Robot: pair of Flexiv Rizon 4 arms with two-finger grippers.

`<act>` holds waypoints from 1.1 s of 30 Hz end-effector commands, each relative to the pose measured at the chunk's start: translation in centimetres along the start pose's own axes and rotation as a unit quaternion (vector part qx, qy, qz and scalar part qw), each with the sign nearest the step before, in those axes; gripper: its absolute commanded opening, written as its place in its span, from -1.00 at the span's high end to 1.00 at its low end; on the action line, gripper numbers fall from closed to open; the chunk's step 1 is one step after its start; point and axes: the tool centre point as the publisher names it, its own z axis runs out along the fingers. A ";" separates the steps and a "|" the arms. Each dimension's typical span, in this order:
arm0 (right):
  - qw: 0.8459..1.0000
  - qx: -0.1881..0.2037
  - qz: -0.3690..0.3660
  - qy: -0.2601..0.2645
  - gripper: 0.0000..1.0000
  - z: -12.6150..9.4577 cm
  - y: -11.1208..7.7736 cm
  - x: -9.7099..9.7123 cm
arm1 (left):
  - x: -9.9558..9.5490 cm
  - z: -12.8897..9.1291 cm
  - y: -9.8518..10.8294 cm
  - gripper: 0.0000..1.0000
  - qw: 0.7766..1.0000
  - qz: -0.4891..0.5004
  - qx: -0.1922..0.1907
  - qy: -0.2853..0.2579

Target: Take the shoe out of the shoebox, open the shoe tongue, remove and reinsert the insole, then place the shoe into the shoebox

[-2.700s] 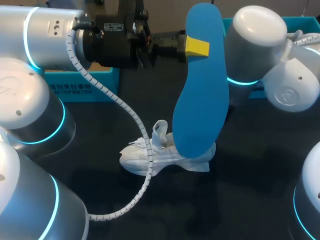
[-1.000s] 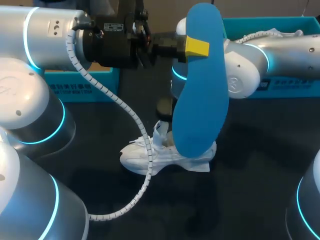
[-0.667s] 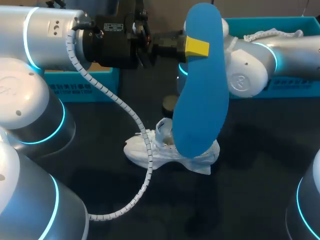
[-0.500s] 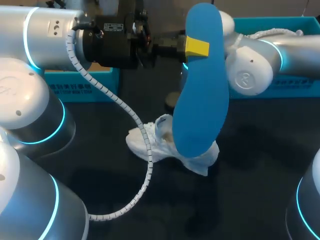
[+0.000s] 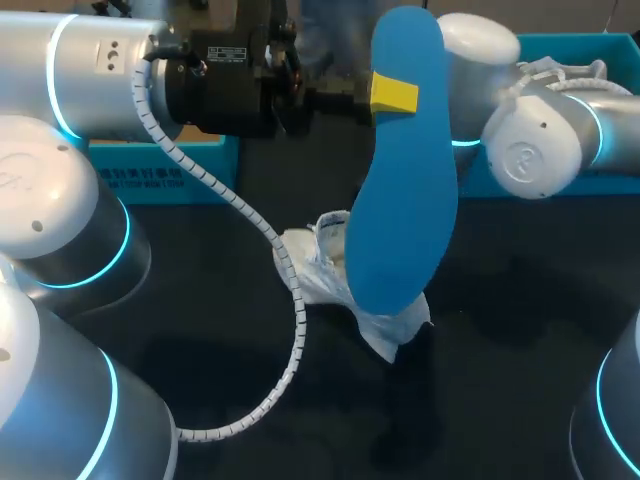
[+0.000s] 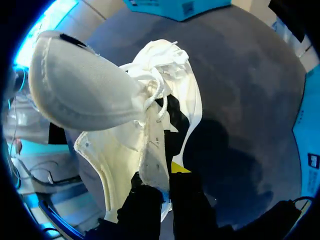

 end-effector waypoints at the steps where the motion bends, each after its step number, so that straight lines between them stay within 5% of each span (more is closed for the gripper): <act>1: 0.998 -0.028 0.054 -0.003 1.00 0.4 -0.6 0.5 | 0.0 0.2 0.0 1.00 1.000 0.000 0.000 0.000; 9: 0.988 -0.086 0.130 0.005 1.00 0.4 0.3 0.8 | 0.0 0.2 0.0 1.00 1.000 0.000 0.000 0.000; 11: 0.990 -0.097 0.098 0.012 1.00 0.3 0.9 0.6 | 0.0 0.2 0.0 1.00 1.000 0.000 0.000 0.000; 33: 0.985 -0.106 0.134 -0.005 1.00 -0.3 0.8 1.2 | 0.0 0.2 0.0 1.00 1.000 0.000 0.000 0.000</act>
